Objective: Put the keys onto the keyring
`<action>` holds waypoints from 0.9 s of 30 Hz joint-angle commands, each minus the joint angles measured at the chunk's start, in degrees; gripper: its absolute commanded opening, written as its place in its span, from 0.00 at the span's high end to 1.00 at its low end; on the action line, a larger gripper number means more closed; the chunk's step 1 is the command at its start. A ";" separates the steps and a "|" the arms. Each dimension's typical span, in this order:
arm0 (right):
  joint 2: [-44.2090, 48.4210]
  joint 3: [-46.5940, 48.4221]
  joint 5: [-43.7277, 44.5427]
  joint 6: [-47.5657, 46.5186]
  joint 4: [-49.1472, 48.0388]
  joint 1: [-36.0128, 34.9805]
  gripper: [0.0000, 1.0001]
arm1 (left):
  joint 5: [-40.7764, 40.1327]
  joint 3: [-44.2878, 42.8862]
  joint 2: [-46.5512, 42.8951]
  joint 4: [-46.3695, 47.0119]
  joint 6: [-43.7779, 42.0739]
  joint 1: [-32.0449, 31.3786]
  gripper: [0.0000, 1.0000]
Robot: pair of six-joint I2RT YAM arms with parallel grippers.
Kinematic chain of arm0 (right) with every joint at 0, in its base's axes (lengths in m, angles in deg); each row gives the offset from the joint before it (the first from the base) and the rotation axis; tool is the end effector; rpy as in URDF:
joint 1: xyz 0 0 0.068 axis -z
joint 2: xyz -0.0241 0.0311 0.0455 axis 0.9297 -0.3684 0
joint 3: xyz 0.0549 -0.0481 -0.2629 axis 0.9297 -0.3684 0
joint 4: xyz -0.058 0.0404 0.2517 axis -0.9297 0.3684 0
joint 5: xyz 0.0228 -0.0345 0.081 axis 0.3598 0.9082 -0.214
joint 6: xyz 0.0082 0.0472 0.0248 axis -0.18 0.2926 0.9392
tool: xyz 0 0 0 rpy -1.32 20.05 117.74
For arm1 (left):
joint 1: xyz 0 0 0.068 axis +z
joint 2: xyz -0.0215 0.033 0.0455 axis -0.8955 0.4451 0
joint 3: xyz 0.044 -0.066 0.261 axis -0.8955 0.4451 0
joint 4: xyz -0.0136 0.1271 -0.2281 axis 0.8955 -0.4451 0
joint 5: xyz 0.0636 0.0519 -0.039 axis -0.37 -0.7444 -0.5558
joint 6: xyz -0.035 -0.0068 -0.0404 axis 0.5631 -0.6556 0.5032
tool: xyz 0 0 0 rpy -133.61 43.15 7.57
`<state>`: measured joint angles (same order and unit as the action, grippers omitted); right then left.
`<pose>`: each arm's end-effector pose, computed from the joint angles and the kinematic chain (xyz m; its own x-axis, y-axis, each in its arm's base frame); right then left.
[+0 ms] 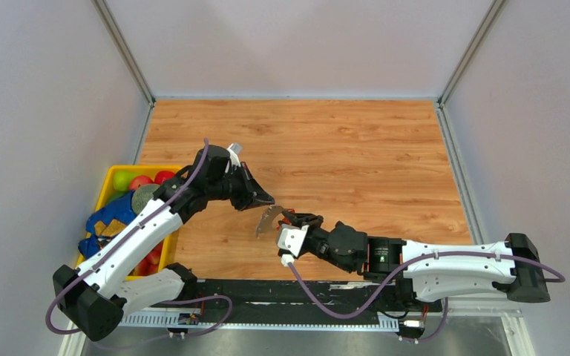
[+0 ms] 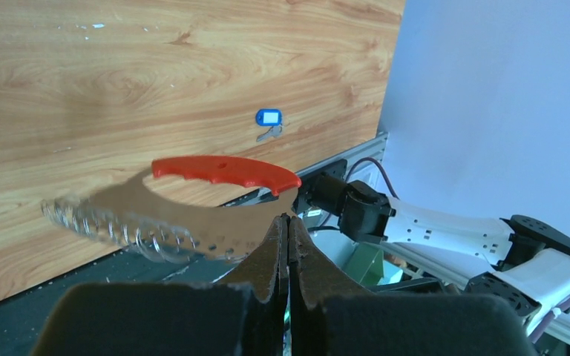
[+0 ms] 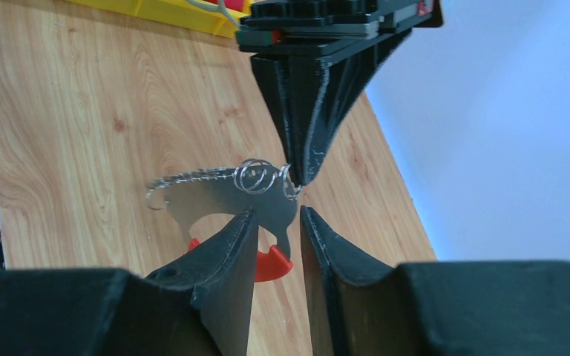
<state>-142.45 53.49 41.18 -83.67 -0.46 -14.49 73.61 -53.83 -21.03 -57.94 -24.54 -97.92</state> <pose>0.0443 0.2318 0.3052 0.4761 -0.4602 -0.7494 -0.6995 0.3183 -0.6398 0.1751 -0.1350 0.3195 -0.9097 -0.3877 -0.1487 -0.1252 0.5974 -0.7921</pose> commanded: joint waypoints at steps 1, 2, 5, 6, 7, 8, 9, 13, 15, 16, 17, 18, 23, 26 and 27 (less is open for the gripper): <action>0.11 -1.19 -5.39 -2.93 -2.77 -0.97 0.66 | 3.27 -2.38 0.18 -0.64 1.19 0.24 1.00; 0.00 -1.20 -5.60 -2.94 -2.78 -0.98 0.66 | 3.69 -2.39 0.26 -0.66 1.12 0.20 1.00; -0.83 -1.26 -4.89 -3.27 -3.67 -1.07 0.65 | 4.13 -2.38 0.32 -0.46 1.09 0.25 1.00; -1.06 -1.36 -4.50 -3.56 -4.14 -1.15 0.65 | 4.46 -2.35 0.27 -0.39 1.07 0.25 1.00; -1.29 -1.37 -4.09 -3.83 -4.52 -1.20 0.64 | 4.54 -2.39 0.28 -0.24 1.05 0.20 1.00; -1.55 -1.52 -3.75 -4.14 -4.93 -1.16 0.64 | 4.85 -2.39 0.15 -0.11 1.05 0.22 1.00; -1.78 -1.67 -3.28 -4.56 -5.38 -1.15 0.64 | 4.91 -2.35 0.18 0.03 1.01 0.24 1.00; -2.23 -2.33 -1.62 -5.89 -6.61 -1.19 0.64 | 5.84 -2.17 0.28 0.55 0.89 0.22 1.00; -2.25 -2.70 -0.90 -6.59 -7.67 -1.18 0.64 | 6.55 -2.07 0.44 0.93 0.83 0.24 1.00; -2.25 -2.91 -0.66 -6.97 -8.16 -1.17 0.64 | 7.13 -2.06 0.52 1.28 0.76 0.24 1.00; -2.32 -3.07 -0.53 -7.32 -8.39 -1.18 0.64 | 7.46 -2.01 0.54 1.48 0.67 0.22 1.00; -2.45 -3.19 -0.42 -7.56 -8.56 -1.18 0.65 | 8.06 -2.03 0.61 1.86 0.58 0.24 1.00; -2.54 -3.77 0.71 -8.71 -10.58 -1.16 0.66 | 9.84 -1.81 0.69 2.72 0.36 0.21 1.00; -2.47 -4.16 0.95 -9.37 -11.28 -1.10 0.67 | 10.69 -1.84 0.58 2.87 0.08 0.25 1.00; -2.57 -4.18 1.16 -9.55 -11.32 -1.07 0.68 | 10.93 -1.81 0.45 2.90 0.00 0.25 1.00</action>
<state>-145.19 49.91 40.98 -91.60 -7.96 -15.23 81.37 -53.92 -20.18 -57.17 -24.80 -97.92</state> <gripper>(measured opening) 0.332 0.007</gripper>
